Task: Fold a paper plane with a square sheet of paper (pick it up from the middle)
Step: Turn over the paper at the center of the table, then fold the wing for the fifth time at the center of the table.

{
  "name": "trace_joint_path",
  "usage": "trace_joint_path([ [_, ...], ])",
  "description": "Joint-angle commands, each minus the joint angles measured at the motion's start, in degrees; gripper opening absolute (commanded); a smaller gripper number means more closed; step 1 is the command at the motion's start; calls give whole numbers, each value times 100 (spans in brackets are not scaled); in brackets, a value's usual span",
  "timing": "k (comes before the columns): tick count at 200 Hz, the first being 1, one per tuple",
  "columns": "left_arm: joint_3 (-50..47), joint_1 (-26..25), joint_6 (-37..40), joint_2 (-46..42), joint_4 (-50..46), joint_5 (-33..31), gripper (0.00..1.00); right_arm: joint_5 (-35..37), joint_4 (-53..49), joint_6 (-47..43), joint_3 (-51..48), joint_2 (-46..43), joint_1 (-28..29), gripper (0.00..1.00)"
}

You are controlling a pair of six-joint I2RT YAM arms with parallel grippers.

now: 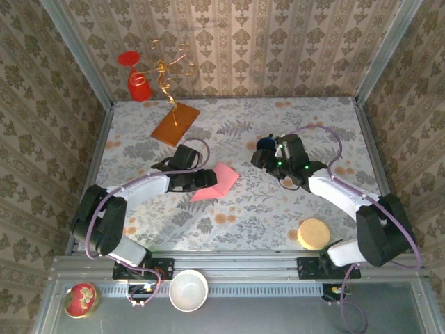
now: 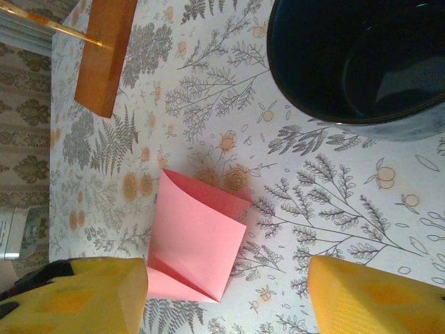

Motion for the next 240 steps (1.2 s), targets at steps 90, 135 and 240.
trace_joint_path([
  [90,-107,96,-545,728,349,221,53,-26,86,436,-4,259,402,64],
  [135,-200,-4,-872,801,192,192,51,-51,352,1318,-326,506,1002,62],
  [240,-396,-282,-1828,821,333,225,44,97,539,2322,-308,1347,1762,50],
])
